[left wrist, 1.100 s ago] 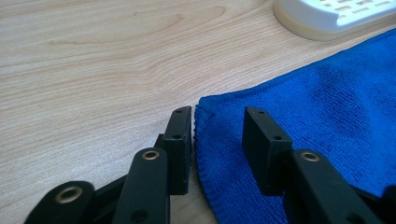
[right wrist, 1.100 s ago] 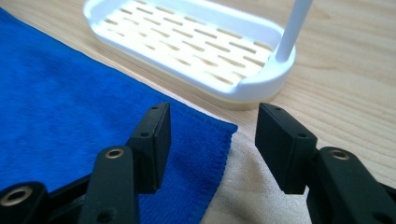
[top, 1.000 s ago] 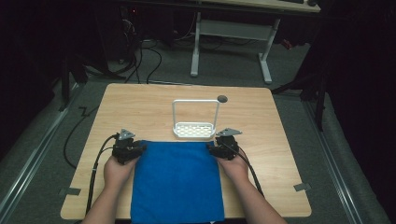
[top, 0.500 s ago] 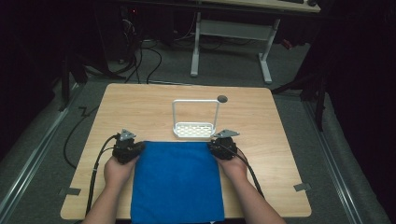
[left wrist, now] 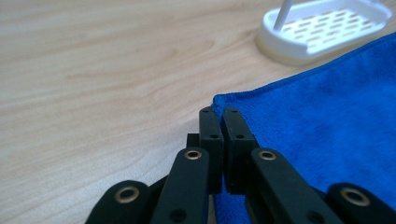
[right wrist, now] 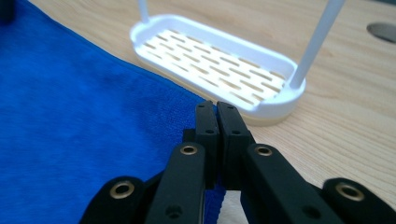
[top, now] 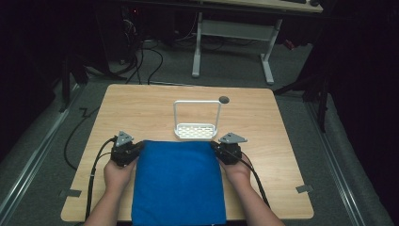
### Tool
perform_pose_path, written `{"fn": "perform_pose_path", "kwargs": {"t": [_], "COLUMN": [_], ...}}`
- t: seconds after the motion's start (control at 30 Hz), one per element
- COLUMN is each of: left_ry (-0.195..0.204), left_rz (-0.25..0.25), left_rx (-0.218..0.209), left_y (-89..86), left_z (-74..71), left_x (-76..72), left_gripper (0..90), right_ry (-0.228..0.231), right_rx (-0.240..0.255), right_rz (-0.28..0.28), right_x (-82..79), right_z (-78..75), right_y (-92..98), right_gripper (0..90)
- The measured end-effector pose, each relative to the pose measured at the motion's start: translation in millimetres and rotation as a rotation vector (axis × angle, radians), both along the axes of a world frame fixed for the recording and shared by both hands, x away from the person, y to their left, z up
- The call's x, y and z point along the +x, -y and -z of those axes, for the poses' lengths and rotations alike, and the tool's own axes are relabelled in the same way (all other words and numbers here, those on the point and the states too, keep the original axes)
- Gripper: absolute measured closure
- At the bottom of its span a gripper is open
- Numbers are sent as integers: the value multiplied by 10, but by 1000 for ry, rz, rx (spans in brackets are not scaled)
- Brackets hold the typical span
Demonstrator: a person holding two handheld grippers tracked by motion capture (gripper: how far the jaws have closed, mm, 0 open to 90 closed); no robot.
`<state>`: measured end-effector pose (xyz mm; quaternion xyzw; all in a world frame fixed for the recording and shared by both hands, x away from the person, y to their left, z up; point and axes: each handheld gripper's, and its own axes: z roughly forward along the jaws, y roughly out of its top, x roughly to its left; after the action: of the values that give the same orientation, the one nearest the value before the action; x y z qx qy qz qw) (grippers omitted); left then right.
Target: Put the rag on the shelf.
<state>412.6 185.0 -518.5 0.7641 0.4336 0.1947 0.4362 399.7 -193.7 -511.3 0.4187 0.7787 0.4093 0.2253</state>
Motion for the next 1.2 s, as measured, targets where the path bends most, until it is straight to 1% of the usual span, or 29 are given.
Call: {"fn": "perform_pose_path", "kwargs": {"t": [0.23, 0.3, 0.47, 0.5, 0.53, 0.6, 0.63, 0.7, 0.83, 1.03, 1.1, 1.2], "left_ry": [75, 93, 151, 163, 173, 194, 203, 219, 258, 313, 330, 352], "left_rz": [-11, -19, -34, -36, -36, -38, -38, -33, -20, 6, 16, 27], "left_rx": [-9, -21, -39, -47, -52, -75, -78, -84, -100, -125, -140, -142], "left_y": [5, -7, -31, -36, -44, -61, -67, -73, -60, -8, 18, 71], "left_z": [-131, -169, -287, -312, -339, -386, -410, -457, -549, -698, -750, -820], "left_x": [-182, -225, -316, -330, -345, -376, -391, -423, -484, -586, -620, -661], "left_gripper": [884, 884, 884, 884, 884, 884, 883, 883, 883, 884, 884, 884], "right_ry": [107, 125, 168, 175, 189, 208, 220, 233, 259, 318, 340, 371], "right_rx": [50, 42, 99, 107, 114, 120, 127, 132, 143, 169, 175, 193], "right_rz": [-26, -36, -47, -47, -52, -58, -64, -65, -51, -33, -27, -17], "right_x": [-230, -274, -385, -406, -423, -466, -486, -524, -587, -672, -704, -753], "right_z": [-159, -190, -305, -334, -361, -414, -436, -486, -591, -781, -851, -955], "right_y": [27, 28, 70, 73, 75, 74, 73, 79, 120, 225, 260, 315], "right_gripper": [886, 886, 886, 886, 886, 886, 886, 886, 886, 886, 886, 886]}}
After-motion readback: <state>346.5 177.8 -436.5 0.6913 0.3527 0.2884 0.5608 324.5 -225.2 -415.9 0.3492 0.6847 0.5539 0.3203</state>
